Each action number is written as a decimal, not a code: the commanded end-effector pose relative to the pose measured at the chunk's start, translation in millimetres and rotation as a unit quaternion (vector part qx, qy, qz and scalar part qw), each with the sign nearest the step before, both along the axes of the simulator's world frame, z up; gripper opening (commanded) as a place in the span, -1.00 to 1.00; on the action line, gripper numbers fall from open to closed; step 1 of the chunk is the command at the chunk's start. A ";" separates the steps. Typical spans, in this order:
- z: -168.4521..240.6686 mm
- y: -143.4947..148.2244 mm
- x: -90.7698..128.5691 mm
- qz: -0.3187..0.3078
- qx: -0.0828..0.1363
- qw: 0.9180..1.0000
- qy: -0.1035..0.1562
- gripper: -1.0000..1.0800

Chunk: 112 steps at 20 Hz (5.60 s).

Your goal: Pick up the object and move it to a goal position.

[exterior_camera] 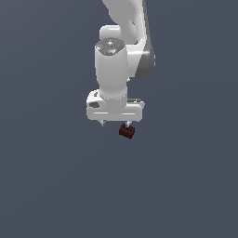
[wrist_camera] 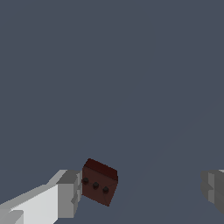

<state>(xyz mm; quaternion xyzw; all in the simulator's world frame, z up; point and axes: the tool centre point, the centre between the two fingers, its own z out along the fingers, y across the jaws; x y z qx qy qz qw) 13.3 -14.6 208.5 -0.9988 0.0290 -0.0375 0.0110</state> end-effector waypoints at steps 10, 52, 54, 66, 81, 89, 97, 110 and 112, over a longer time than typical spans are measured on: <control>-0.6 4.0 4.3 0.003 0.005 1.000 -0.007 0.92; -108.2 47.6 -62.3 0.448 -0.030 0.893 0.022 0.92; -113.5 50.5 -66.9 0.471 -0.030 0.881 0.023 0.92; -130.7 60.4 -83.0 0.549 -0.029 0.835 0.026 0.92; -167.2 60.9 -84.7 0.552 -0.029 0.833 0.026 0.92; -181.6 60.5 -84.1 0.552 -0.029 0.833 0.026 -1.00; -181.6 60.5 -84.1 0.552 -0.029 0.833 0.026 -1.00; -150.2 35.6 -84.6 0.552 -0.030 0.833 0.026 -1.00; -137.9 25.9 -84.8 0.552 -0.030 0.833 0.026 -1.00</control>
